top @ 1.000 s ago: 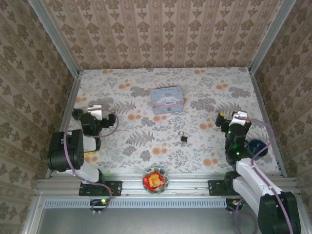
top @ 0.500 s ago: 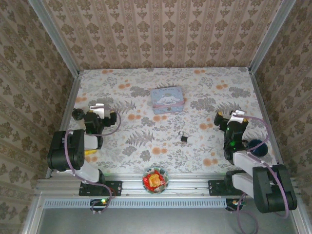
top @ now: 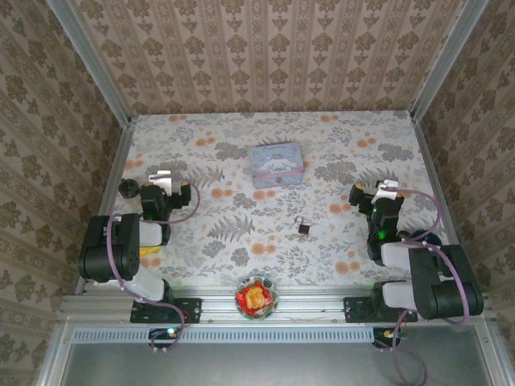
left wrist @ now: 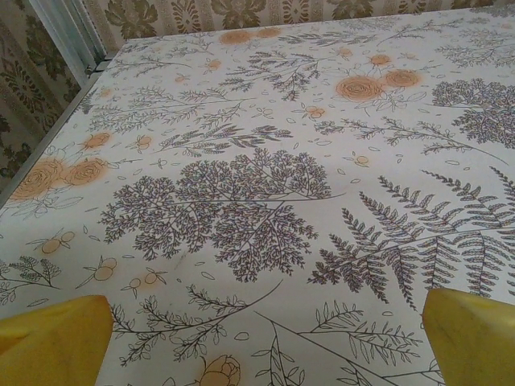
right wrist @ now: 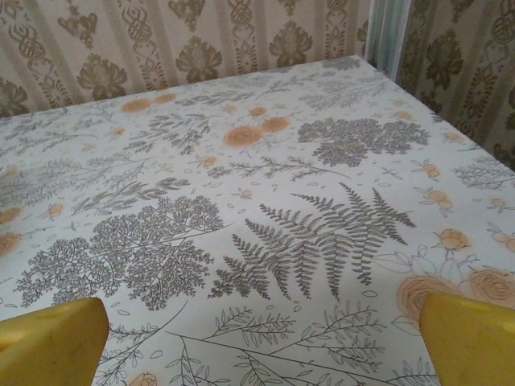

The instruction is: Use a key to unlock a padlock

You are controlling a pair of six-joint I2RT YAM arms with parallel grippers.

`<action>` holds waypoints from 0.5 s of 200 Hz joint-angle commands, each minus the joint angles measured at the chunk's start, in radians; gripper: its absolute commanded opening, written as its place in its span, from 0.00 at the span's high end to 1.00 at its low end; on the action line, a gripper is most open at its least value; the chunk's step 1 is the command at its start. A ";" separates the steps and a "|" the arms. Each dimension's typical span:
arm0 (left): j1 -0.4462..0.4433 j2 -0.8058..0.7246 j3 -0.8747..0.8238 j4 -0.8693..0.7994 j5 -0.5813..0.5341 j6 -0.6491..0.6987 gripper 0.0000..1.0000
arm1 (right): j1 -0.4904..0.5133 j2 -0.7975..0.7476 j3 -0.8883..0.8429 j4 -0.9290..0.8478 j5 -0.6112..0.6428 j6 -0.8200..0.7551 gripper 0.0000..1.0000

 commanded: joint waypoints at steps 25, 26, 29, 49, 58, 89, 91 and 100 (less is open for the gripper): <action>-0.002 -0.007 0.022 0.002 -0.011 0.012 0.00 | -0.005 0.121 0.048 0.143 -0.059 -0.033 0.00; -0.002 -0.007 0.022 0.002 -0.012 0.011 0.00 | -0.005 0.121 0.049 0.140 -0.060 -0.033 0.00; -0.003 -0.007 0.022 0.001 -0.012 0.012 0.00 | -0.005 0.122 0.052 0.135 -0.063 -0.034 0.00; -0.001 -0.006 0.022 0.002 -0.012 0.012 0.00 | -0.005 0.162 0.056 0.161 -0.068 -0.033 0.00; -0.001 -0.007 0.022 0.002 -0.011 0.012 0.00 | -0.007 0.208 0.053 0.223 -0.070 -0.037 0.00; -0.001 -0.007 0.021 0.002 -0.011 0.011 0.00 | -0.012 0.199 0.077 0.167 -0.133 -0.051 0.00; -0.001 -0.006 0.022 0.002 -0.010 0.011 0.00 | -0.013 0.198 0.080 0.162 -0.141 -0.053 0.00; -0.001 -0.007 0.022 0.002 -0.010 0.012 0.00 | -0.017 0.191 0.102 0.113 -0.177 -0.061 0.00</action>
